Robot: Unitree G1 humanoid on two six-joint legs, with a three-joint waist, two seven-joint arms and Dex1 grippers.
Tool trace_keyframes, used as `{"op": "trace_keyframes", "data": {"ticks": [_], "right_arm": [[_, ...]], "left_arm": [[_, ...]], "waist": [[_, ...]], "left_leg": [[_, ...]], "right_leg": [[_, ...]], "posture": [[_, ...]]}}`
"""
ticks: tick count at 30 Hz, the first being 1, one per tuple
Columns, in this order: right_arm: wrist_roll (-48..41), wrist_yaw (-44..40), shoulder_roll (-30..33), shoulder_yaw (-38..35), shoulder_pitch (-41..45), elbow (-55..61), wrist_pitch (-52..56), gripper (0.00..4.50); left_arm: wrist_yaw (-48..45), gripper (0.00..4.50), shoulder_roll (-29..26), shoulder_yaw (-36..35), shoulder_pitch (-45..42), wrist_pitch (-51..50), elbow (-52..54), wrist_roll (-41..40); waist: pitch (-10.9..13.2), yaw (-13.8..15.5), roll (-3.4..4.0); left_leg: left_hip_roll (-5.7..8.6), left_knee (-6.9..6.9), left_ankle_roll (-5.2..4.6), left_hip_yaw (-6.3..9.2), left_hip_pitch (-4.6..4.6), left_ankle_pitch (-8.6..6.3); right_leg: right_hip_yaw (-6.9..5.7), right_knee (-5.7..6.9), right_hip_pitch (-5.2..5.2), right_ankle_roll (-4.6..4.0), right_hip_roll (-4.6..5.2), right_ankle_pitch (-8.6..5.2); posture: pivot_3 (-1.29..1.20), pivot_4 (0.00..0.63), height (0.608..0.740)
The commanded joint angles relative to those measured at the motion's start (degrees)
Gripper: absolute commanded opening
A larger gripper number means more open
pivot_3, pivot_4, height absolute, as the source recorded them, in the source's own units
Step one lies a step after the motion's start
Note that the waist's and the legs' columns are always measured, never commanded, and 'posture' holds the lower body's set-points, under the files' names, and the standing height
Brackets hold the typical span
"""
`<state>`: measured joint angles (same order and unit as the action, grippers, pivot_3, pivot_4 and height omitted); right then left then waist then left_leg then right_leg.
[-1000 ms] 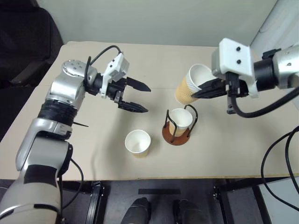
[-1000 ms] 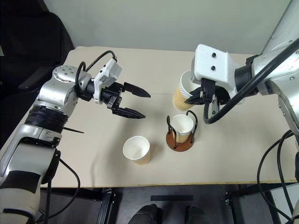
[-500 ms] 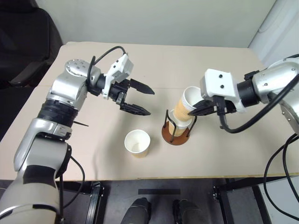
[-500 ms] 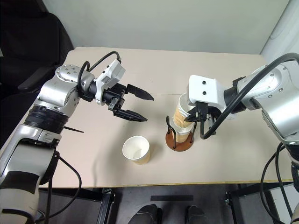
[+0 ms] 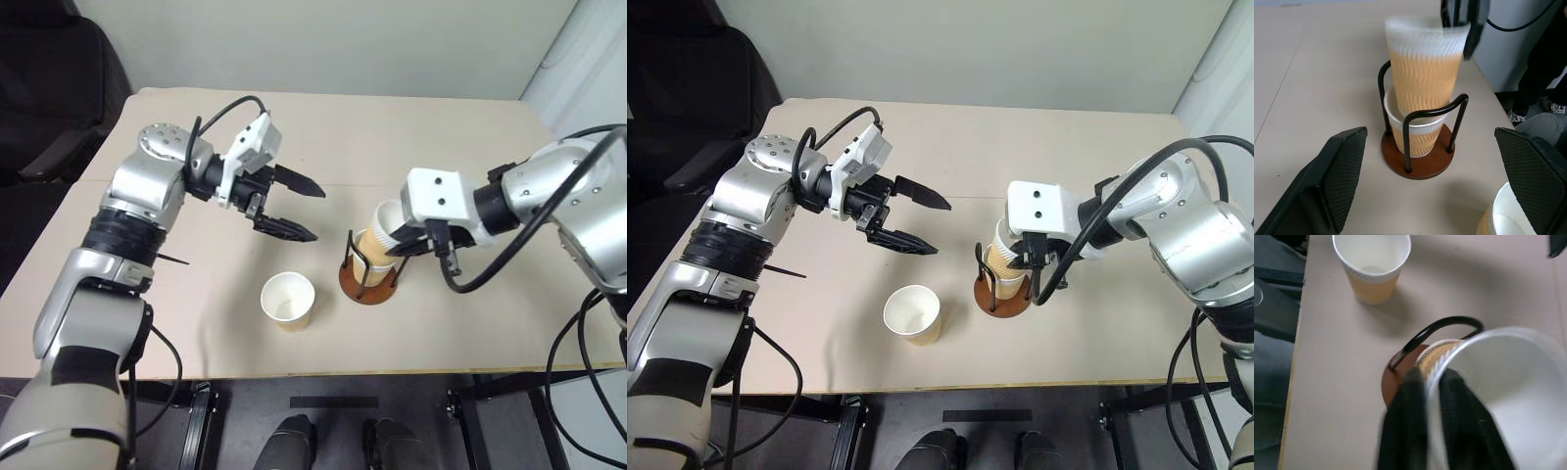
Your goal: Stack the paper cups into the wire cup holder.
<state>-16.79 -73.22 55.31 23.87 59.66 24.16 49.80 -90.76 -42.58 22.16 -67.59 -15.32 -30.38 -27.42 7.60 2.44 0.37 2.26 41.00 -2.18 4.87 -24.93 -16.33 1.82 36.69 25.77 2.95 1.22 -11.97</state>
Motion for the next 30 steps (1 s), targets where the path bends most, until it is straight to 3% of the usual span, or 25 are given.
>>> {"op": "trace_keyframes", "data": {"ticks": [1,6,10,14,22,25,30], "right_arm": [[0.92,-0.32,0.12,-0.53,0.73,0.98,-0.61,1.6],[2.39,3.96,-3.58,-2.66,1.49,-1.41,-1.16,3.37],[-1.53,11.7,-10.52,-12.13,5.62,-5.56,6.62,3.37],[-9.97,16.98,-15.89,-25.17,8.34,-3.86,20.88,3.37],[-20.13,20.41,-11.49,-37.79,4.85,5.75,34.25,3.37],[-22.87,20.01,-7.82,-40.03,-0.13,10.08,33.91,3.37],[-23.56,16.67,1.56,-44.14,-15.29,14.96,26.0,3.37]], "left_arm": [[-1.74,4.5,-0.15,-2.02,-0.59,0.55,0.6,0.0],[-1.74,4.5,-0.06,-2.17,-0.22,0.96,0.27,0.42],[-1.74,4.5,-0.24,-2.31,0.54,1.57,-0.09,1.17],[-1.74,4.5,-2.28,-0.09,1.87,3.18,1.0,1.93],[-1.74,4.5,-4.37,5.75,1.25,10.55,-1.21,5.7],[-1.74,4.5,-4.4,7.22,0.77,10.5,-1.12,4.88],[-1.74,4.5,-4.1,10.58,-0.47,10.47,-0.72,3.44]], "waist": [[0.0,0.0,0.0],[0.0,-0.14,0.0],[0.01,-0.48,0.02],[0.01,-0.32,0.01],[0.01,0.26,0.01],[0.01,0.45,0.01],[0.0,0.89,0.01]], "left_leg": [[0.0,0.0,0.0,0.01,0.0,0.0],[0.0,0.0,0.0,0.0,0.0,0.0],[-0.01,0.01,0.0,-0.01,0.02,0.01],[0.02,-0.05,-0.01,0.01,-0.01,0.02],[0.04,-0.17,0.01,0.24,-0.06,0.03],[0.04,-0.18,0.01,0.26,-0.06,0.02],[0.05,-0.18,0.04,0.28,-0.05,0.01]], "right_leg": [[0.0,0.0,0.0,0.0,0.0,0.0],[0.0,0.01,0.0,0.0,0.0,0.0],[0.0,0.06,0.02,0.0,0.0,0.0],[-0.02,-0.02,0.05,-0.03,-0.01,-0.02],[-0.16,-0.51,-0.11,-0.04,-0.03,-0.02],[-0.18,-0.54,-0.17,-0.04,-0.03,-0.02],[-0.18,-0.57,-0.23,0.0,-0.02,0.0]], "posture": [[0.0,0.15,0.74],[0.0,0.15,0.74],[0.0,0.15,0.74],[0.0,0.15,0.74],[0.0,0.15,0.74],[0.0,0.15,0.74],[0.0,0.15,0.74]]}}
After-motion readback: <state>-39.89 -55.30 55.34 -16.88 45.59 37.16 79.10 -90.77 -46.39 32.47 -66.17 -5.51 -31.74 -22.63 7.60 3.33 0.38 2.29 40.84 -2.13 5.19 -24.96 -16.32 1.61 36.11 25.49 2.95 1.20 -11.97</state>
